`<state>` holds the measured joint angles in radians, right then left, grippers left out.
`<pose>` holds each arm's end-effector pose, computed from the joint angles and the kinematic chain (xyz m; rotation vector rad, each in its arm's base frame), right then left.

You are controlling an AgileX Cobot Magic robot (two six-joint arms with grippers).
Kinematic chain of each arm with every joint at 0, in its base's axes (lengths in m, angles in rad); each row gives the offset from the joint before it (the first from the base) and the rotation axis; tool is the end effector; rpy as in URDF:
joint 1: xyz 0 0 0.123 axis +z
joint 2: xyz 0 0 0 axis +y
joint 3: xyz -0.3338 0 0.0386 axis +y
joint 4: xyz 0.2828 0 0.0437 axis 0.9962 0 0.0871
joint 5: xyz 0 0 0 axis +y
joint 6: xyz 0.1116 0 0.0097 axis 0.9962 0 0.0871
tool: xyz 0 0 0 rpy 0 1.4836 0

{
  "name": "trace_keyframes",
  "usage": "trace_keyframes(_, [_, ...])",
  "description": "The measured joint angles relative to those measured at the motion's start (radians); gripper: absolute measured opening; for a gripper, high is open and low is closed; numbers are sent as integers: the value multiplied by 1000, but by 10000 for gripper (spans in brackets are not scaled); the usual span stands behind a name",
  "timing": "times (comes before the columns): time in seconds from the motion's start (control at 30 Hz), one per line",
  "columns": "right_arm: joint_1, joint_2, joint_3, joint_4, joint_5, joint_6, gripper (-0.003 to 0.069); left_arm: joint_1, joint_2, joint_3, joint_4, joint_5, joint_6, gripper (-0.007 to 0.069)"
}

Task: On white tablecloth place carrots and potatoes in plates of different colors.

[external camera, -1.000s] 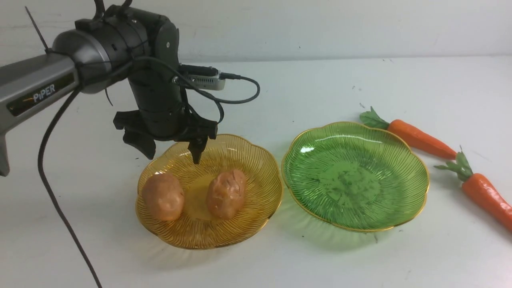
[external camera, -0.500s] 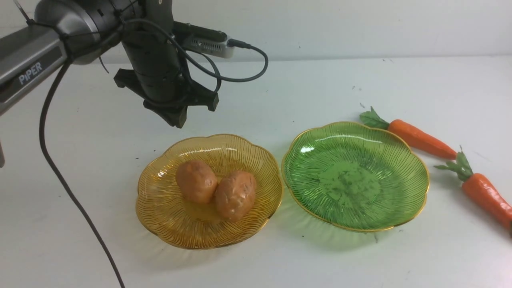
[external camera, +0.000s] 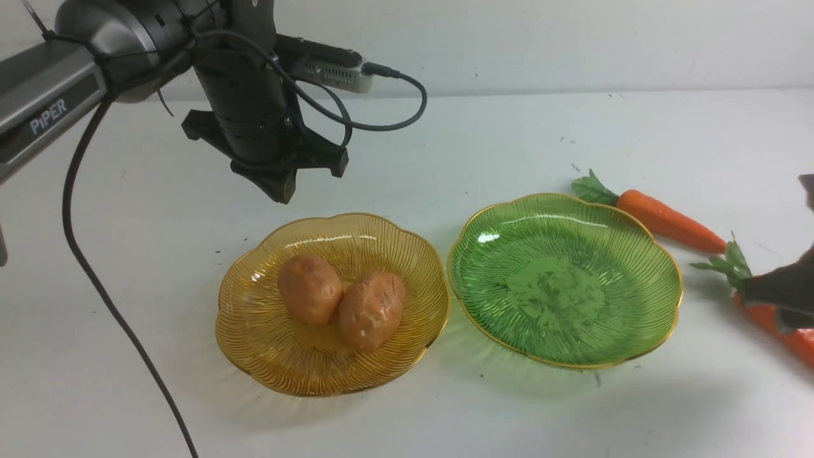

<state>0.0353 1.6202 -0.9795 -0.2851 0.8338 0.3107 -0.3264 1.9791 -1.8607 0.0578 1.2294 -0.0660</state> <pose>0.3306 -0.0117 0.2132 0.1490 2.9059 -0.2829 0.4643 -0.1507 0.3175 0.3821 2.8004 -0.0064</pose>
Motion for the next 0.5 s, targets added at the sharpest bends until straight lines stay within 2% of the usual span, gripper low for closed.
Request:
trace_keyframes(0.07, [0,61,-43,-22,1,-29,376,0,0,0,0,0,0,-3])
trace_keyframes(0.23, [0,175,-116,-101,21,-44,450,0,0,0,0,0,0,-3])
trace_keyframes(0.5, [0,284,-136,-164,48,-47,440,0,0,0,0,0,0,-3])
